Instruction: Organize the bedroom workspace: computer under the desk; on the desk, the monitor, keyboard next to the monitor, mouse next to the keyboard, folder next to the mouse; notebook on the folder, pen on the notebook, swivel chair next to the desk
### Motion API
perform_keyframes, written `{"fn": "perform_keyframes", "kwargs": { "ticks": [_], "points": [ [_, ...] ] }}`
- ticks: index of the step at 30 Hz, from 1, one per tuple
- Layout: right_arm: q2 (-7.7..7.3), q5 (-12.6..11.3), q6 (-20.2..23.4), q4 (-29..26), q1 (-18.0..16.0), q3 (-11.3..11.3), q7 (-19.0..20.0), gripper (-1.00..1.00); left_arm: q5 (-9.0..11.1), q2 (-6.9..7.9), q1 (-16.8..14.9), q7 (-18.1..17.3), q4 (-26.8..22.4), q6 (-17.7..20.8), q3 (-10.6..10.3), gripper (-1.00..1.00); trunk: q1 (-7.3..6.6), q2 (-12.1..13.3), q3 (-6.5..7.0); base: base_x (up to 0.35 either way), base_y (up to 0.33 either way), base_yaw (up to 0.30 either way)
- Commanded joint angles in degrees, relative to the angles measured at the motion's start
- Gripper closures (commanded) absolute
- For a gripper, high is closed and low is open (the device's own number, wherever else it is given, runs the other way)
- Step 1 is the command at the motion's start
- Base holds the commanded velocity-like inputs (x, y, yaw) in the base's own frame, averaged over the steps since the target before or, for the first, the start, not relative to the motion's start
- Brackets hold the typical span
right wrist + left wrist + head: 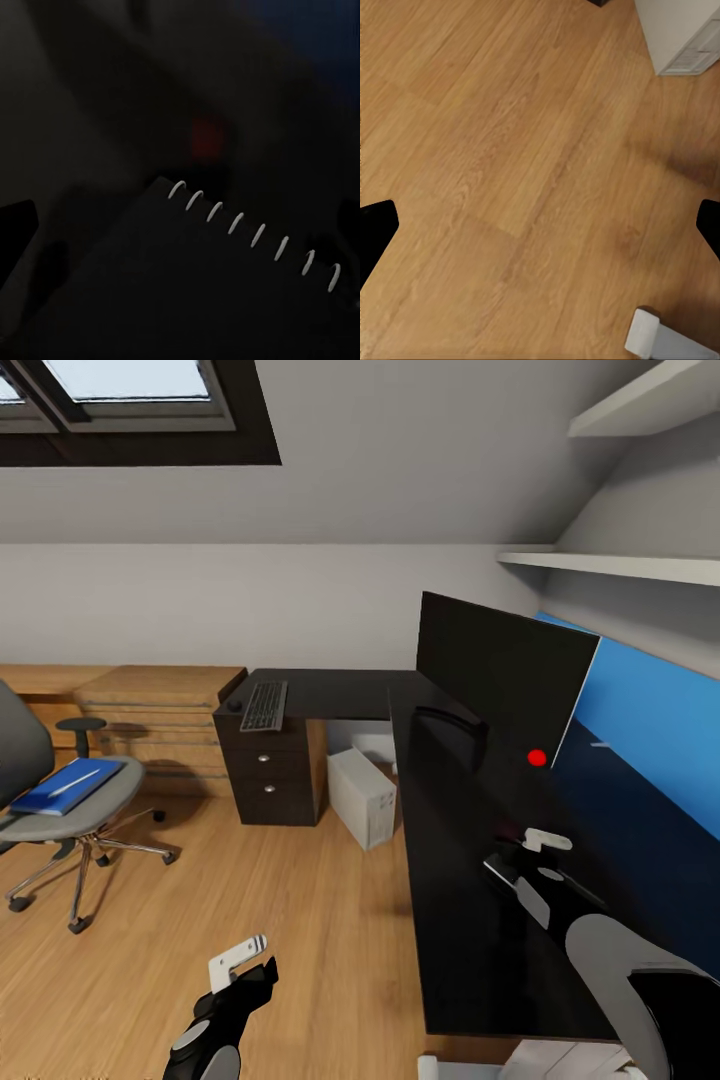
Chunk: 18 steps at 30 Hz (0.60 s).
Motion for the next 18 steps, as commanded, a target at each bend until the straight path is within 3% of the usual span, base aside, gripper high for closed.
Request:
{"fn": "perform_keyframes", "kwargs": {
  "ticks": [1,8,18],
  "points": [
    [-0.02,-0.8,-0.3,1.4,0.0,-0.3,-0.1,-1.00,0.3,0.06,-0.1,0.5,-0.1,0.2,-0.1,-1.00,-0.01,0.0,-0.06,-0.177,-0.112,0.000],
    [-0.02,-0.7,-0.3,1.4,0.0,-0.3,-0.1,-1.00,0.3,0.06,-0.1,0.6,-0.1,0.2,-0.1,-1.00,-0.01,0.0,-0.06,-0.175,-0.110,0.000],
    [-0.02,-0.7,-0.3,1.4,0.0,-0.3,-0.1,-1.00,0.2,0.06,-0.1,0.6,-0.1,0.2,-0.2,-1.00,-0.01,0.0,-0.06,-0.029,-0.017,0.000]
  ]
}}
